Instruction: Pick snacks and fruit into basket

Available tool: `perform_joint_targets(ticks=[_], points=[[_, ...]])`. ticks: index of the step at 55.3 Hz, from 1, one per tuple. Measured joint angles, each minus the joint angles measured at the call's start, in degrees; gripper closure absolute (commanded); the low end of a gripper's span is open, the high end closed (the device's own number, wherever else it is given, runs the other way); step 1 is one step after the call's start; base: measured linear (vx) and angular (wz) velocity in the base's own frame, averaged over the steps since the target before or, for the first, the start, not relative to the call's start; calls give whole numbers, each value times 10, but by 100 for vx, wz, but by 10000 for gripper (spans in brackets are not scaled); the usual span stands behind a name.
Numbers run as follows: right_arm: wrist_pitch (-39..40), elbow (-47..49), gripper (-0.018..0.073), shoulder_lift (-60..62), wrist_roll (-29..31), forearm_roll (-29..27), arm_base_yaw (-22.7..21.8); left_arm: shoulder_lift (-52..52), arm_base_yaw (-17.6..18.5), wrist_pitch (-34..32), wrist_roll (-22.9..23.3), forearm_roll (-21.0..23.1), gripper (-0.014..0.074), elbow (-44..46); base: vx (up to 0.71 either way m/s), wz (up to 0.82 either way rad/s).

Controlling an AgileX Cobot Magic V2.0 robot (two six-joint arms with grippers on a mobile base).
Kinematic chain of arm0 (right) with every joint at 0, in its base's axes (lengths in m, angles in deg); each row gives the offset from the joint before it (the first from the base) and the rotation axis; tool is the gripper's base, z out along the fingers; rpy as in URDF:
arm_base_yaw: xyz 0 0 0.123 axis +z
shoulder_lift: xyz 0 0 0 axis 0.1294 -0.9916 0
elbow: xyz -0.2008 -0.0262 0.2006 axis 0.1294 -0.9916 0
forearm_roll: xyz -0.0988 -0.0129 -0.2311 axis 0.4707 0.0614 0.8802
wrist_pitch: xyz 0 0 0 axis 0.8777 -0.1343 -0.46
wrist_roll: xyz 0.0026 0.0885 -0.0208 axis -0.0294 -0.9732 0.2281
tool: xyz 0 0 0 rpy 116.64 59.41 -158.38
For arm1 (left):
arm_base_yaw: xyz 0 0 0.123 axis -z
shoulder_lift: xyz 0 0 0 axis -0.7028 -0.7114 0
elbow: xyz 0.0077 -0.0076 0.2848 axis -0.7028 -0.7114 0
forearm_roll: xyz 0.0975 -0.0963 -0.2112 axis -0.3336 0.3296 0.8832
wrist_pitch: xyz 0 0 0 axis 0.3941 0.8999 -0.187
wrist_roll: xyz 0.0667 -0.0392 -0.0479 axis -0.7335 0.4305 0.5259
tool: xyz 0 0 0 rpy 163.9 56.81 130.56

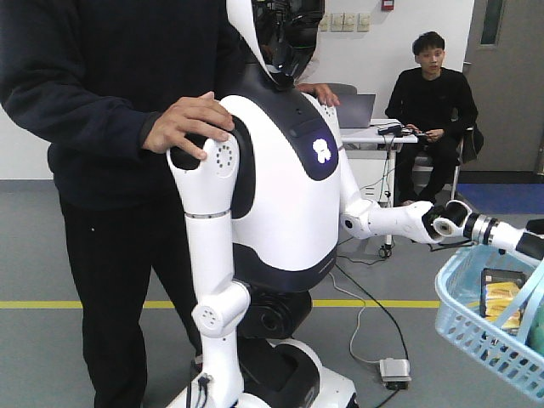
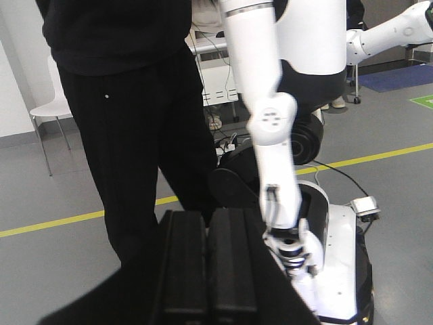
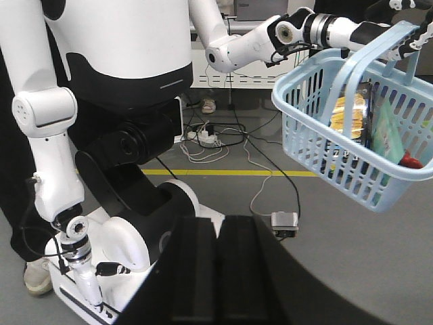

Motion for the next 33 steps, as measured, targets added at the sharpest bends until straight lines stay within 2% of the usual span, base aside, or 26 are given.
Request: perform_joint_targets(ticks=[12, 19, 33], points=[[9, 0, 568, 0, -49, 71, 0, 0, 0, 0, 0, 0, 605, 0, 0, 0], [9, 0, 568, 0, -79, 82, 0, 0, 0, 0, 0, 0, 605, 0, 0, 0], [10, 0, 568, 0, -83, 85, 0, 0, 0, 0, 0, 0, 605, 0, 0, 0]])
